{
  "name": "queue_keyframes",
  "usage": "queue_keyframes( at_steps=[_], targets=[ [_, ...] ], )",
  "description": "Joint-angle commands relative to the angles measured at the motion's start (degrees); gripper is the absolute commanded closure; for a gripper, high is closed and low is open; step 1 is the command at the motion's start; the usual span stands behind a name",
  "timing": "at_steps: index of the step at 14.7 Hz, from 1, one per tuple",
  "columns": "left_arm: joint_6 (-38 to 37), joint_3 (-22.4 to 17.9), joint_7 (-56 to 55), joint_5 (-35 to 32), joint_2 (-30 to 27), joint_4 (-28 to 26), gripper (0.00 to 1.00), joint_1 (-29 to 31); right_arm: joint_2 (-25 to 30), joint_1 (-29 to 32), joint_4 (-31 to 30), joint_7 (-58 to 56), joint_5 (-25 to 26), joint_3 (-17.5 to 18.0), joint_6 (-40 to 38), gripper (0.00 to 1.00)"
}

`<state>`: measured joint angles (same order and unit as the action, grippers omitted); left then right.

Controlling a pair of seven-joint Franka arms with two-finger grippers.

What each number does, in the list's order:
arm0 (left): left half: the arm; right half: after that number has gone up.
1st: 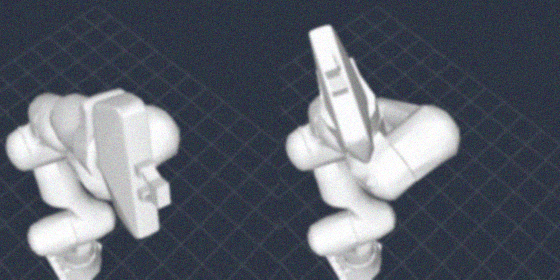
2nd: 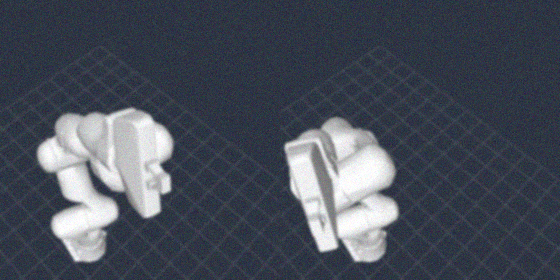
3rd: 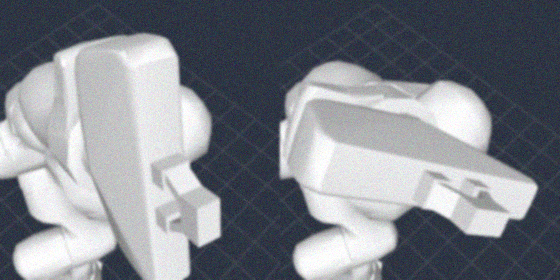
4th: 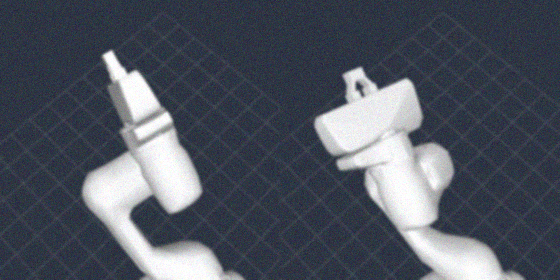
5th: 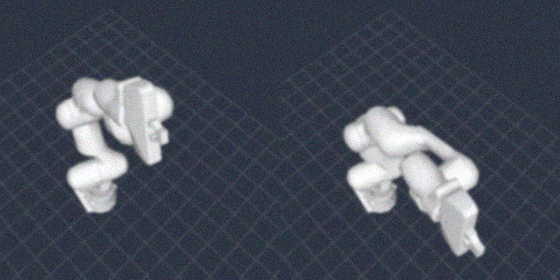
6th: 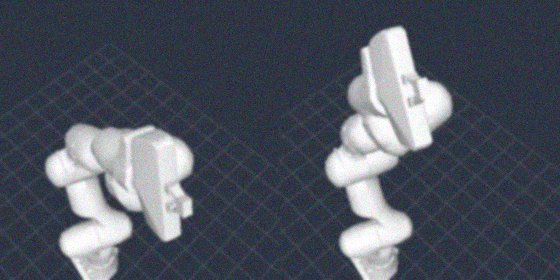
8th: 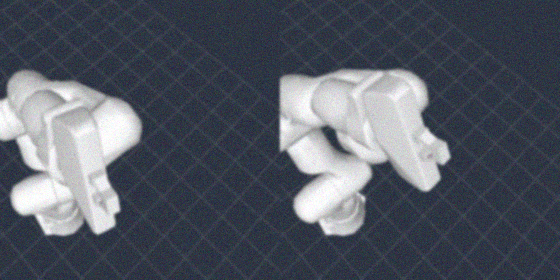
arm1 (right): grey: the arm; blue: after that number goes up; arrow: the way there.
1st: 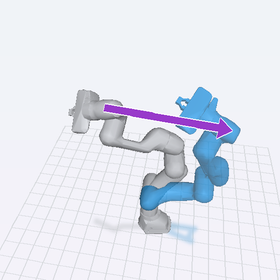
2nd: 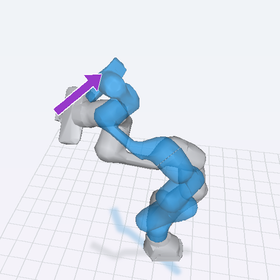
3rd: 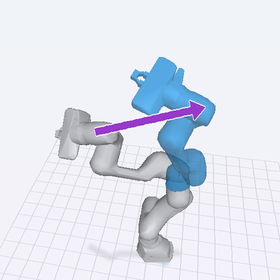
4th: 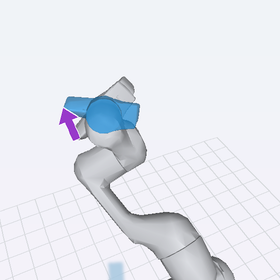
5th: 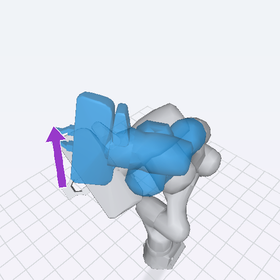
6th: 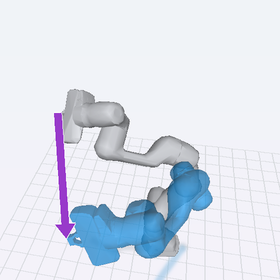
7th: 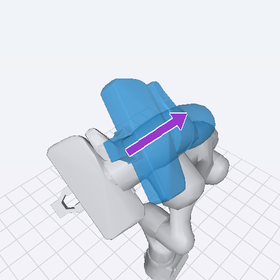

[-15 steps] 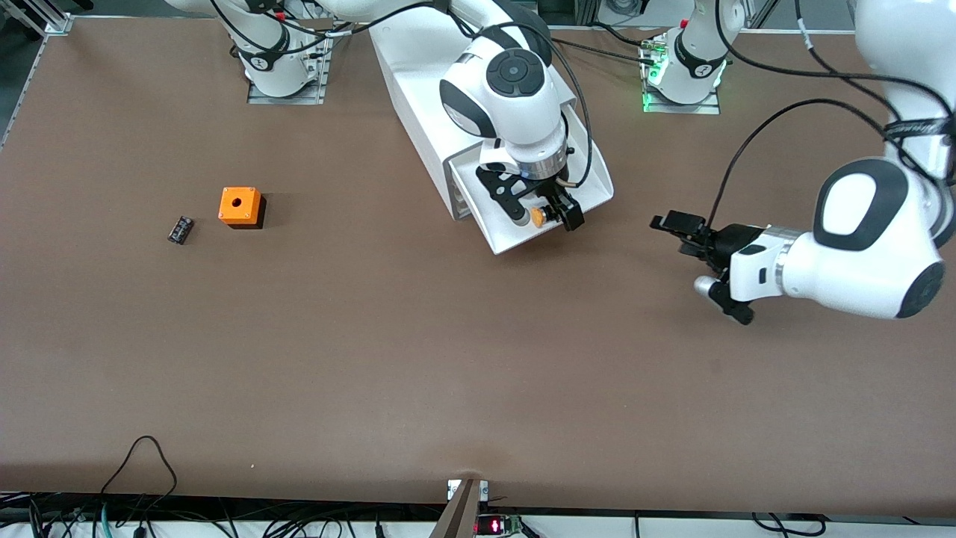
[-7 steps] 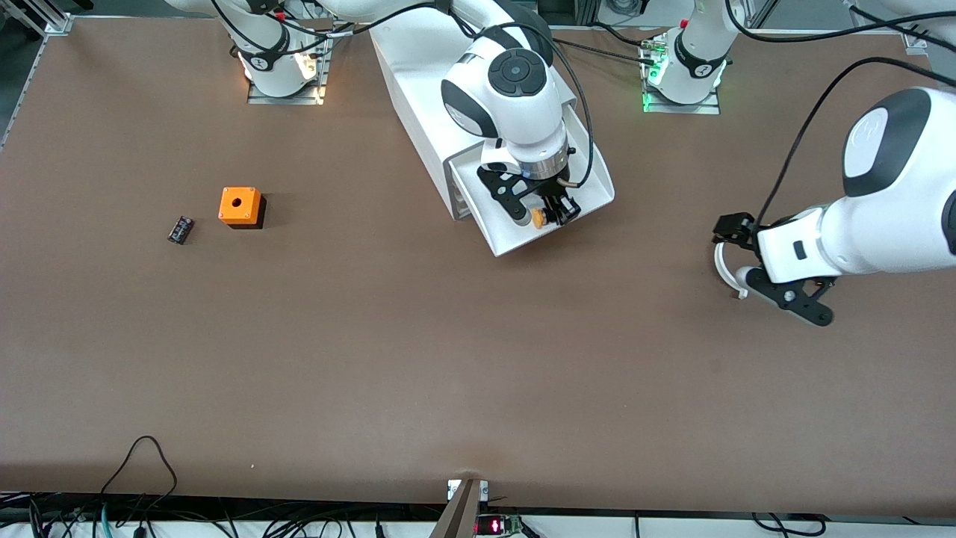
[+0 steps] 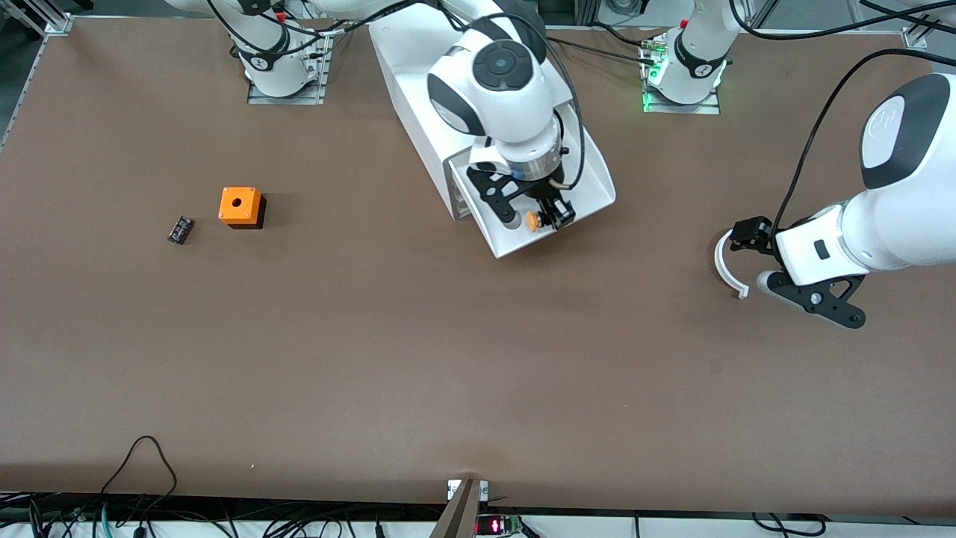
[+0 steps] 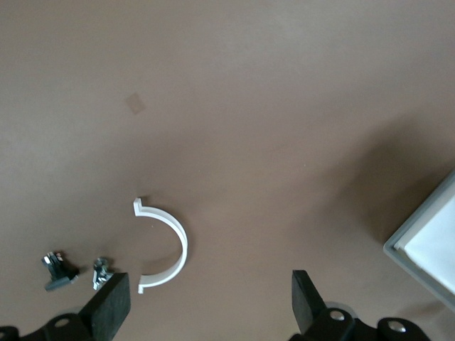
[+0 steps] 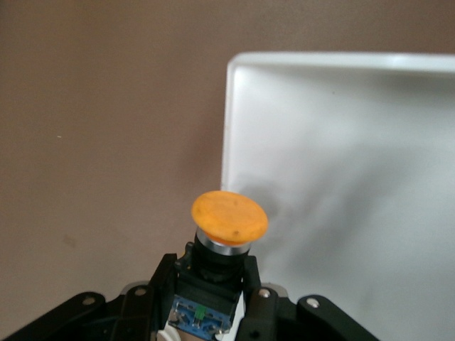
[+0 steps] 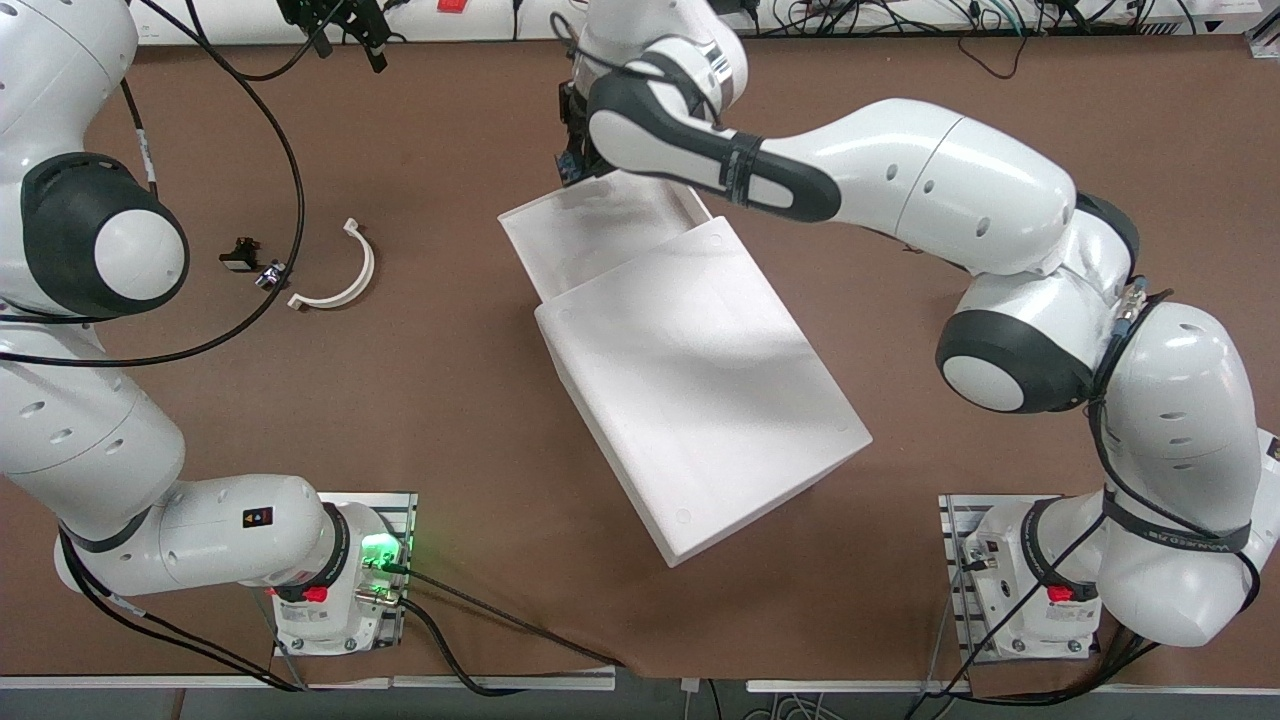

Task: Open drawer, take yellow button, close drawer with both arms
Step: 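Lift the button out with the right gripper while the left gripper approaches drawer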

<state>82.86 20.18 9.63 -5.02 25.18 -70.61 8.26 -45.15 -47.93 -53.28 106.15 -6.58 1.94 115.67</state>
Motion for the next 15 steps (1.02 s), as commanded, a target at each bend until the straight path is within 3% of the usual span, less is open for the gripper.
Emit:
queue_keyframes(
  at_steps=[1, 5, 10, 15],
  targets=[
    [0.2, 0.0, -8.5, 1.2, 0.7, 1.0, 0.00, -1.0, 1.9, 2.8, 1.3, -3.8, -3.1, 0.5, -3.7, 1.00],
    [7.6, 0.2, -26.5, 6.1, 0.8, -3.8, 0.00, -2.3, 5.2, 7.4, 1.1, -20.5, -3.6, 0.4, -12.5, 1.00],
    [21.3, 0.2, -41.0, 5.6, 0.9, -12.5, 0.00, -8.0, 7.4, 15.0, 0.7, -44.6, -3.6, -0.1, -22.9, 1.00],
    [31.0, 0.1, -55.5, 4.2, 0.8, -19.3, 0.00, -14.2, 10.8, 23.1, -4.6, -67.5, -3.6, -0.1, -24.6, 1.00]
  ],
)
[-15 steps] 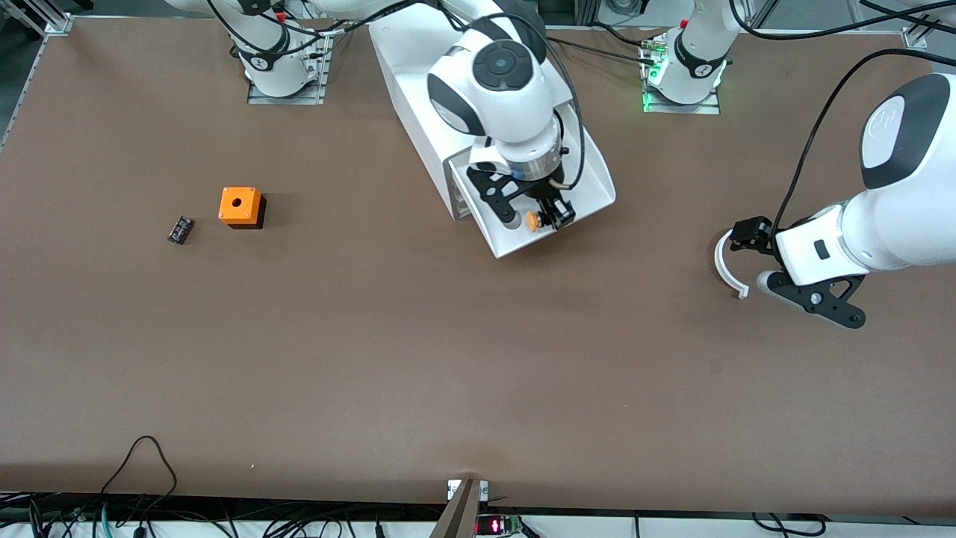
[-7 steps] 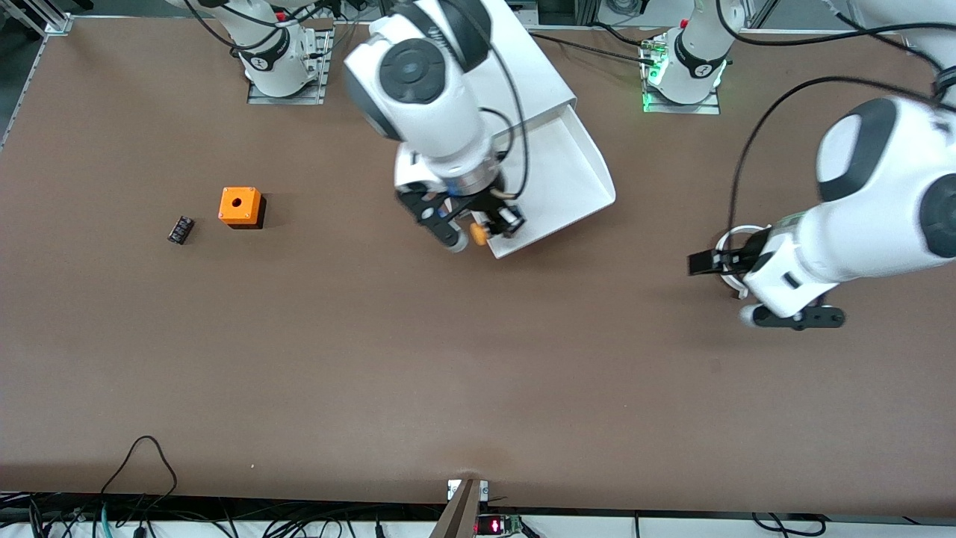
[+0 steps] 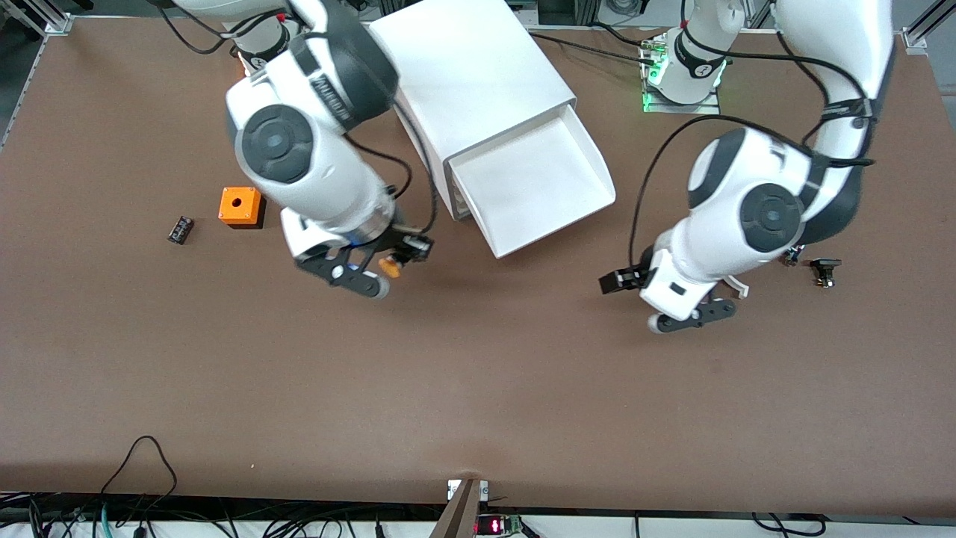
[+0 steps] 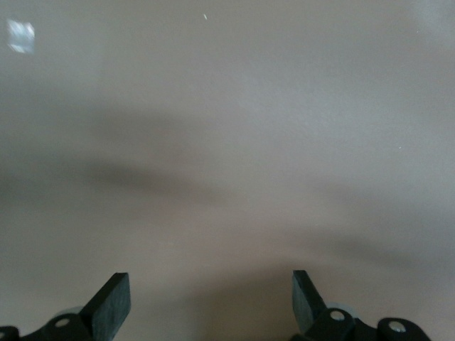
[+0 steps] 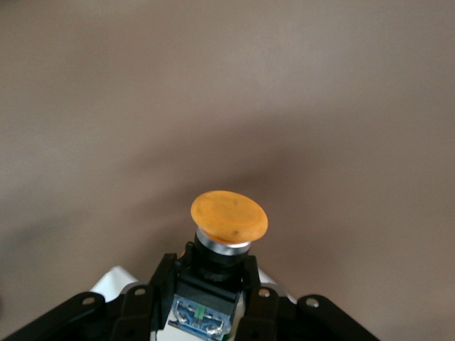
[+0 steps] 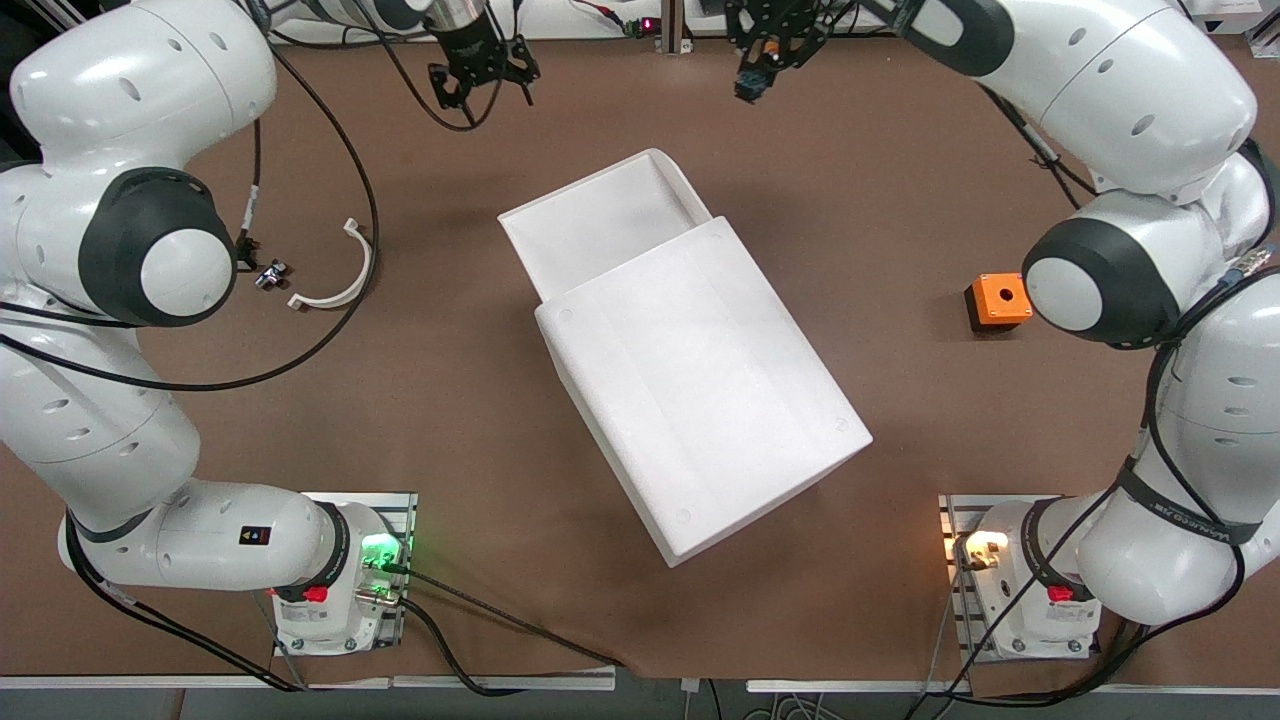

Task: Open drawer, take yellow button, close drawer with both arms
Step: 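Lift the button out with the right gripper while the left gripper approaches drawer, then push the drawer shut with the left gripper while the right gripper carries button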

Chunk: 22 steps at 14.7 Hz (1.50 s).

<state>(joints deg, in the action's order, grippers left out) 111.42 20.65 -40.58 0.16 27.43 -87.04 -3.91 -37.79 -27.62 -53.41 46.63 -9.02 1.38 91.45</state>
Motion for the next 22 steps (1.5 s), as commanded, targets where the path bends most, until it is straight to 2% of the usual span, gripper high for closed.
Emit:
queue_keyframes(
  at_steps=[1, 3, 6, 8, 11, 13, 16, 20, 22],
  targets=[
    [2.5, -0.3, -7.6, -3.5, -1.4, -3.3, 0.00, -3.5, 4.3, 4.4, -6.3, -12.1, -1.2, 0.4, 0.0, 1.00],
    [2.6, -0.3, -14.1, -7.6, -1.6, -4.9, 0.00, -6.1, 6.2, 8.0, -9.6, -20.7, -1.2, 0.1, 0.5, 1.00],
    [2.6, -0.1, -18.2, -8.2, -2.3, -6.8, 0.00, -8.3, 7.3, 13.4, -12.4, -32.6, -0.6, 0.0, 0.6, 1.00],
    [2.6, 2.4, -21.2, -8.2, -3.4, -8.8, 0.00, -8.3, 7.3, 16.1, -14.3, -41.5, 0.0, -0.8, 2.1, 1.00],
    [2.5, 5.4, -23.1, -8.2, -5.5, -12.1, 0.00, -8.1, 8.2, 16.5, -19.3, -51.4, 0.0, -3.8, 6.4, 1.00],
    [2.5, 6.9, -23.2, -8.1, -6.8, -15.1, 0.00, -8.1, 8.8, 16.5, -24.1, -56.5, 0.0, -5.6, 10.4, 1.00],
    [2.1, 10.1, -23.3, -7.4, -7.3, -16.6, 0.00, -7.6, 8.8, 16.6, -33.4, -62.9, -0.1, -8.4, 20.0, 1.00],
    [2.0, 13.8, -25.2, -5.6, -7.1, -17.4, 0.00, -7.5, 7.2, 18.4, -42.1, -64.5, -0.1, -9.3, 31.0, 1.00],
    [2.0, 15.6, -25.2, -4.3, -7.1, -18.2, 0.00, -7.5, 5.7, 20.1, -44.4, -65.0, -0.4, -9.2, 34.8, 1.00]
  ],
)
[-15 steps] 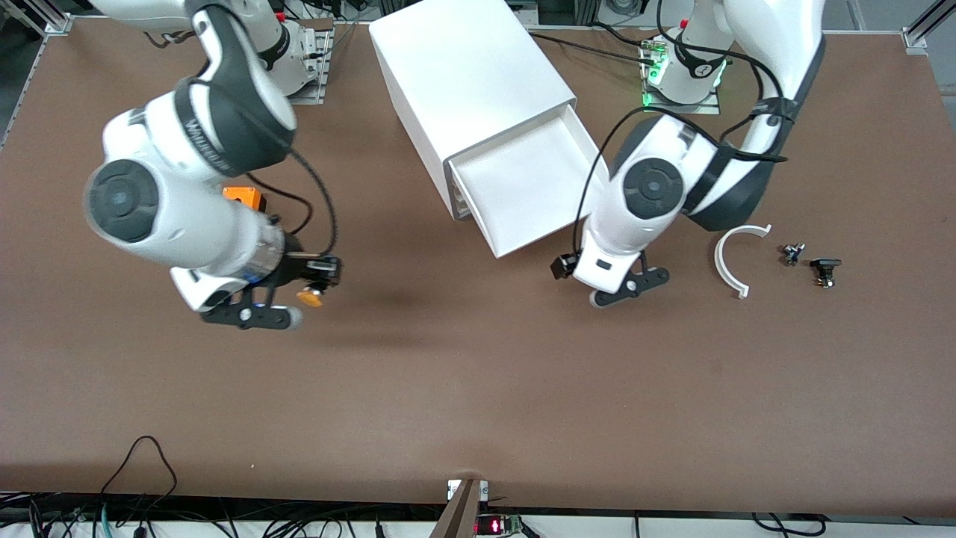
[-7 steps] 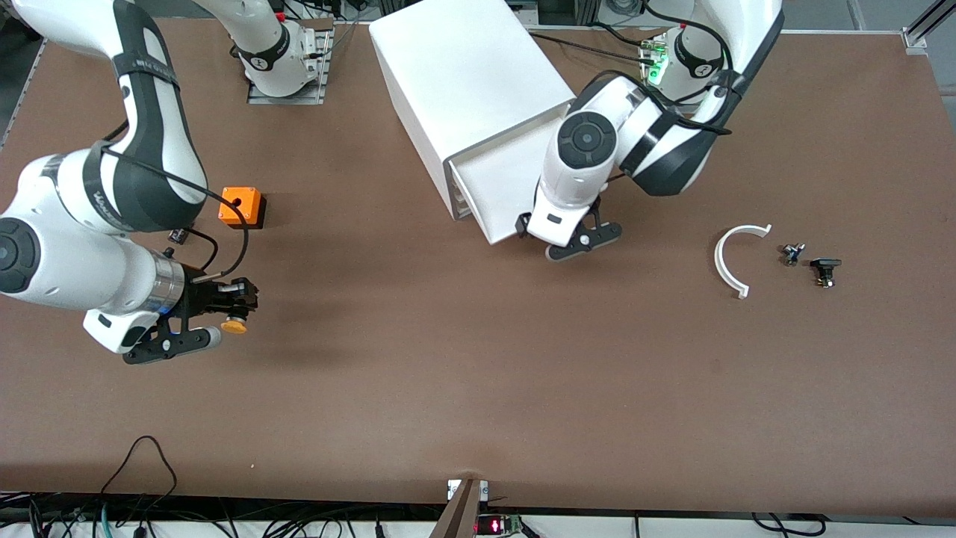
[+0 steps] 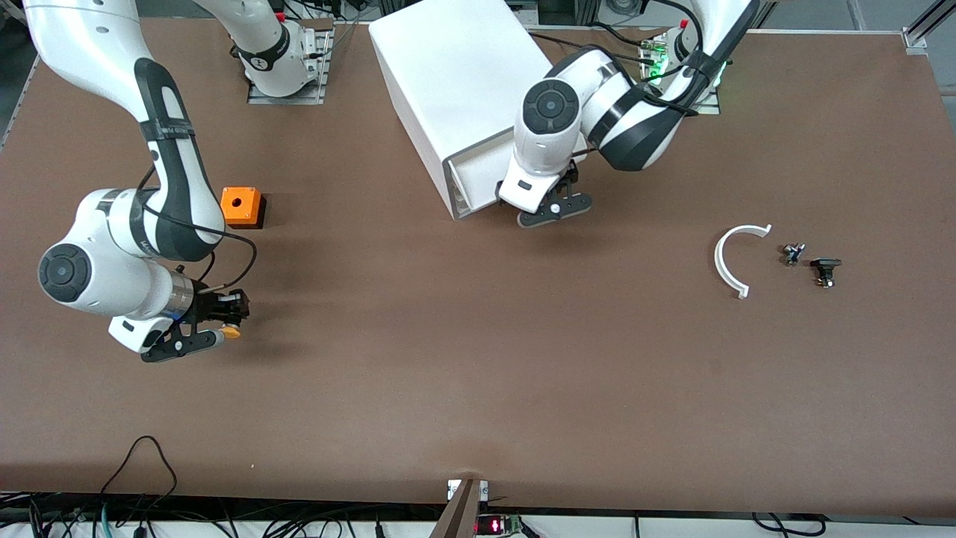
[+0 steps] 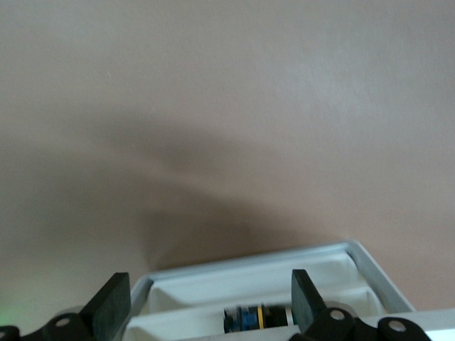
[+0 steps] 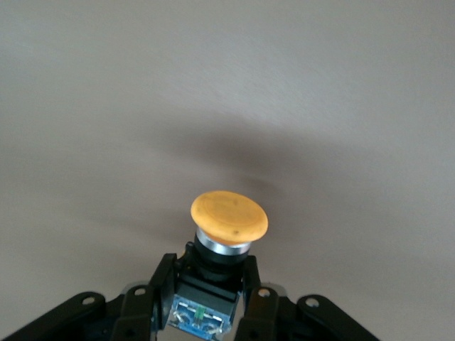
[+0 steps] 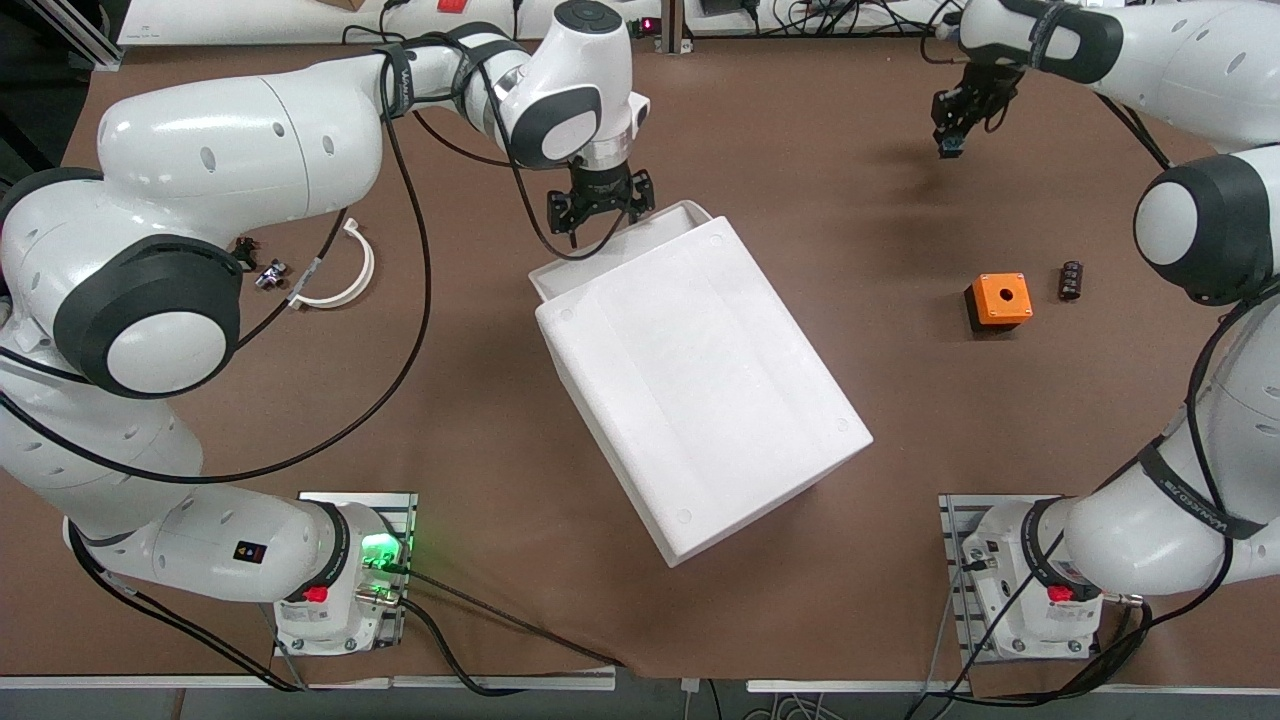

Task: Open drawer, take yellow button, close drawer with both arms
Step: 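Push the drawer shut with the left gripper while the right gripper carries button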

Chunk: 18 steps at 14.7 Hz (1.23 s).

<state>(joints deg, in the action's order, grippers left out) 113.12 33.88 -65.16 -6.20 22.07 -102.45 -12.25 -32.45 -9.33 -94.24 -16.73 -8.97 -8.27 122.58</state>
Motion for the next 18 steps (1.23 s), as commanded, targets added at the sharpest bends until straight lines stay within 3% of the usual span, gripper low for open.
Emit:
queue_keyframes(
  at_steps=[1, 9, 10, 11, 12, 18],
  targets=[
    [0.3, 3.1, -0.6, 2.2, -1.6, -2.8, 0.00, 0.8, -0.6, 2.3, -3.9, -1.6, -0.6, 0.4, 4.4, 1.00],
    [-0.4, 4.0, 0.4, 9.0, -0.3, -3.7, 0.00, 0.3, -4.7, 3.8, -5.2, -4.0, -2.2, 0.8, 9.4, 1.00],
    [-0.6, 4.0, 0.4, 9.1, -0.4, -3.7, 0.00, 0.3, -4.6, 3.6, -5.0, -3.7, -2.2, 0.7, 9.4, 0.77],
    [-1.1, 4.0, 0.4, 9.2, -0.4, -3.6, 0.00, 0.4, -4.6, 3.4, -4.8, -3.1, -2.2, 0.8, 9.3, 0.16],
    [-1.3, 4.0, 0.5, 9.2, -0.4, -3.5, 0.00, 0.3, -4.4, 3.4, -4.6, -3.0, -2.2, 0.8, 9.3, 0.00],
    [-1.9, 4.1, 0.6, 9.2, -0.4, -3.1, 0.00, 0.6, -0.2, 3.0, -3.5, -1.0, -1.3, 0.5, 7.7, 0.00]
  ],
)
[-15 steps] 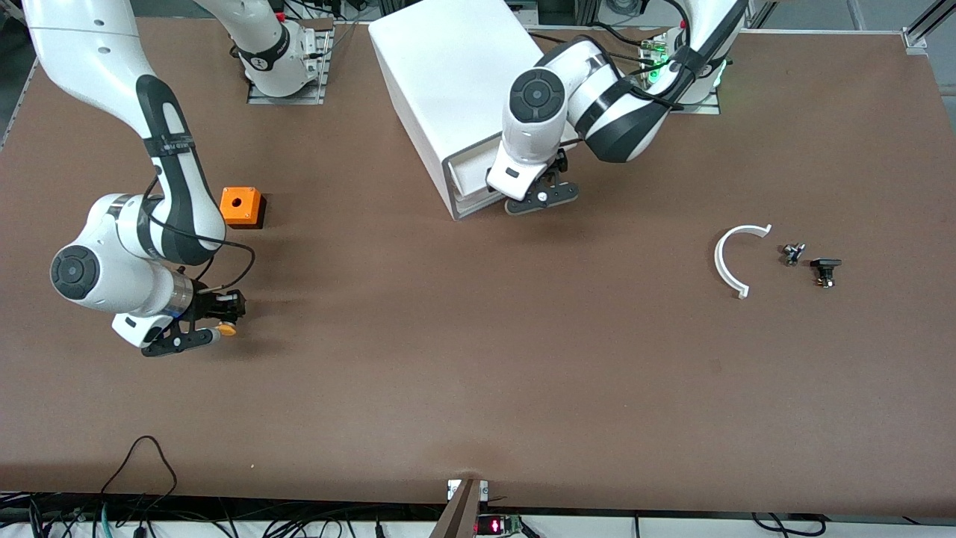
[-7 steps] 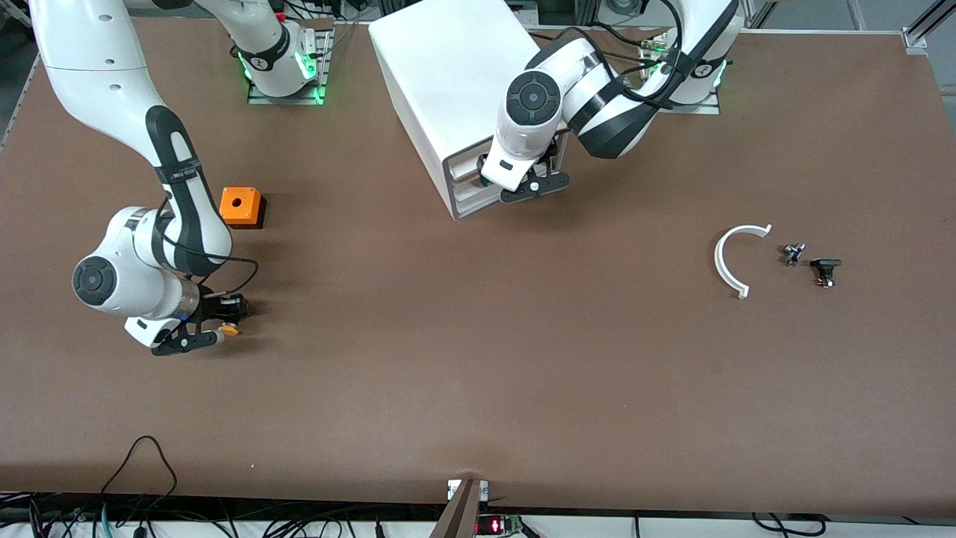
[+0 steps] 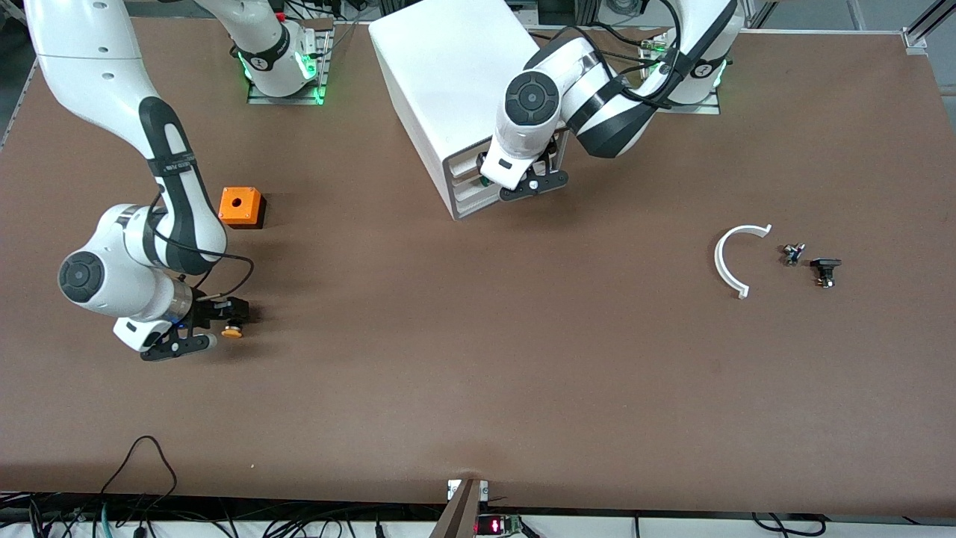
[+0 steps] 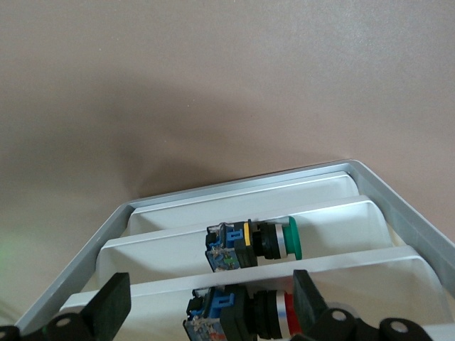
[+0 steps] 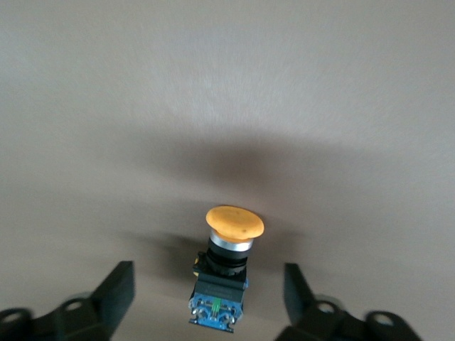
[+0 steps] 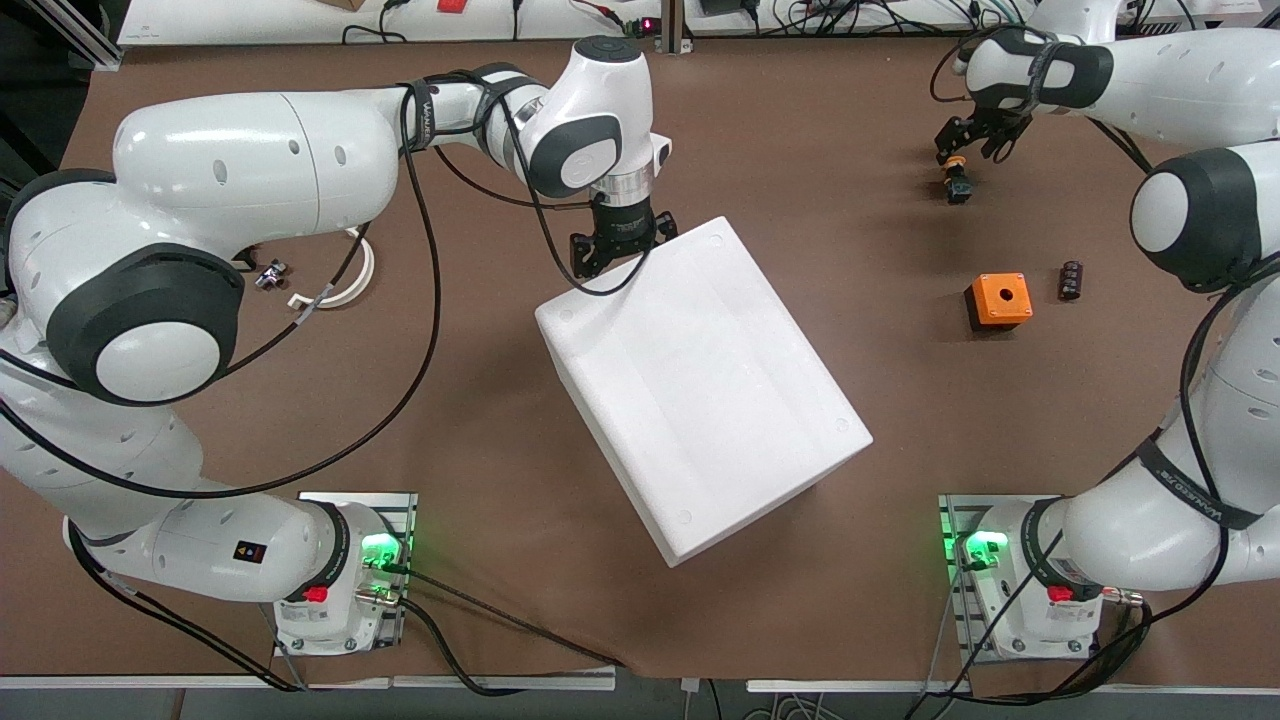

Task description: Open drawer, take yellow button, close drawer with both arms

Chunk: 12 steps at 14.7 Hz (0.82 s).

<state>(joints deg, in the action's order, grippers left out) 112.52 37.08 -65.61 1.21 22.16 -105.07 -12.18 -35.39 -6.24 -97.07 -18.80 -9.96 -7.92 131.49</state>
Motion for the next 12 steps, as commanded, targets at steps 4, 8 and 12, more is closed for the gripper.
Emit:
queue_keyframes(
  at_steps=[4, 8, 12],
  targets=[
    [-2.5, 0.7, 5.7, 1.7, -1.1, 2.4, 0.00, 4.2, 6.4, -0.5, -0.6, 1.6, 1.8, 0.0, -3.3, 0.00],
    [-8.4, 0.5, 17.5, 0.8, -1.1, 10.0, 0.00, 12.7, 11.5, -1.3, -0.6, 8.8, 6.4, 0.2, -8.3, 0.00],
    [-18.8, 0.1, 30.6, 0.6, -1.1, 18.1, 0.00, 21.4, 17.4, -1.7, -0.2, 9.8, 6.4, 0.0, -14.0, 0.00]
  ],
)
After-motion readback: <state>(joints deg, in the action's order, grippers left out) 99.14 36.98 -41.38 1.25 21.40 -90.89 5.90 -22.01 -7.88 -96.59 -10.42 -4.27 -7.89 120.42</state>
